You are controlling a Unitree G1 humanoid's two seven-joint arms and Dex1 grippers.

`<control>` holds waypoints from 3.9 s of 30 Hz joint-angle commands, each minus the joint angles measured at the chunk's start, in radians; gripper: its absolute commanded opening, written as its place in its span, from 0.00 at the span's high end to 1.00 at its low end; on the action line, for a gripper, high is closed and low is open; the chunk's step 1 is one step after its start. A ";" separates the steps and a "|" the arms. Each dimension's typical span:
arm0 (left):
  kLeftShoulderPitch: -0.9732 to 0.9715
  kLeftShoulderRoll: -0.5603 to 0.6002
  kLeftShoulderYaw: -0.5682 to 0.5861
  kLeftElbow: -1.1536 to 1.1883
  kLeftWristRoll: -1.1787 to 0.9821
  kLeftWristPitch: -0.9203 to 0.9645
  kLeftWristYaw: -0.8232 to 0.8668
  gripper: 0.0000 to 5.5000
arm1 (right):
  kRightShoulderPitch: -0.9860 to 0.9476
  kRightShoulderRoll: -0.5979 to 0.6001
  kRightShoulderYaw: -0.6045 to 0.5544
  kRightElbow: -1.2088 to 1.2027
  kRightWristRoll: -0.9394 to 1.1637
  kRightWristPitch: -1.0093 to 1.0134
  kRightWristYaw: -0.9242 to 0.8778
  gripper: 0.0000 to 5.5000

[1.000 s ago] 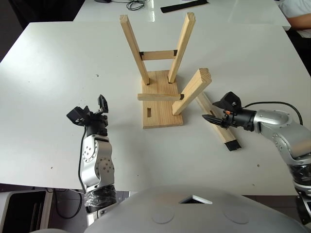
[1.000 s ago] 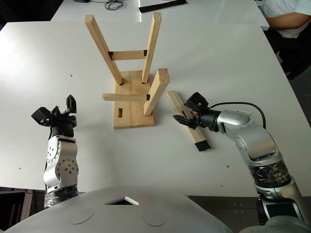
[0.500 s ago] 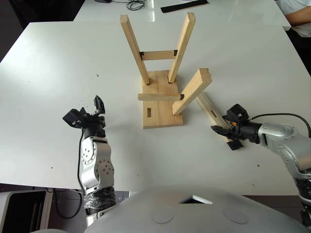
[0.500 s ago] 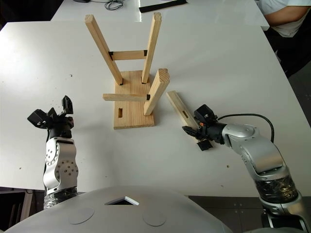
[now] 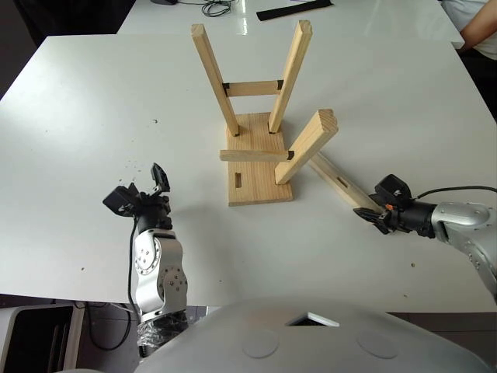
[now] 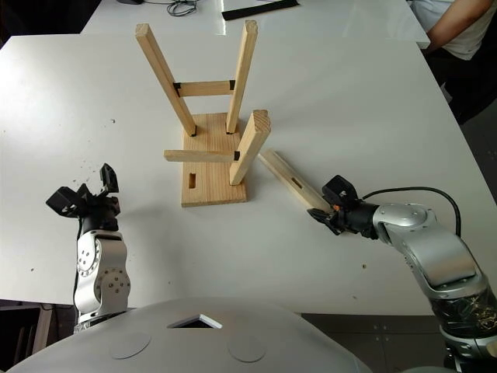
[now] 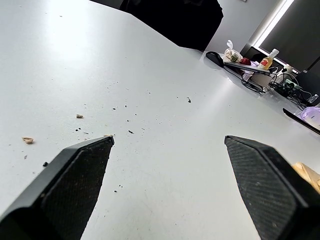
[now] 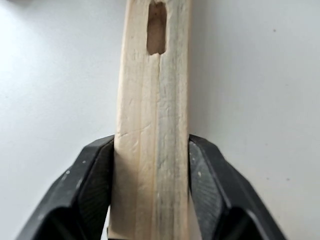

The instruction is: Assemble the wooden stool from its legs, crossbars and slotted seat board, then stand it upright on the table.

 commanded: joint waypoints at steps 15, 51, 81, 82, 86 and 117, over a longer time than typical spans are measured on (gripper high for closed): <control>-0.375 0.260 0.196 -0.030 -0.214 0.395 0.030 0.25 | -0.758 0.636 -0.580 0.445 0.490 -0.113 -0.441 0.62; -1.132 0.485 0.106 -0.089 -1.014 0.811 -0.498 0.25 | -1.080 0.239 -0.174 0.436 0.628 -0.018 0.590 0.63; -1.010 0.545 0.008 -0.167 -0.837 0.771 -0.772 0.55 | -1.128 0.121 0.034 0.583 0.371 -0.130 0.884 0.63; -1.010 0.545 0.008 -0.168 -0.839 0.770 -0.774 0.56 | -1.124 0.118 0.039 0.579 0.367 -0.133 0.890 0.63; -1.003 0.558 0.014 -0.180 -0.830 0.761 -0.799 0.61 | -1.125 0.108 0.050 0.587 0.348 -0.144 0.906 0.63; -0.830 0.927 0.115 0.048 -0.449 0.609 -1.178 0.62 | -0.886 0.201 -0.390 0.438 0.405 -0.294 0.385 0.27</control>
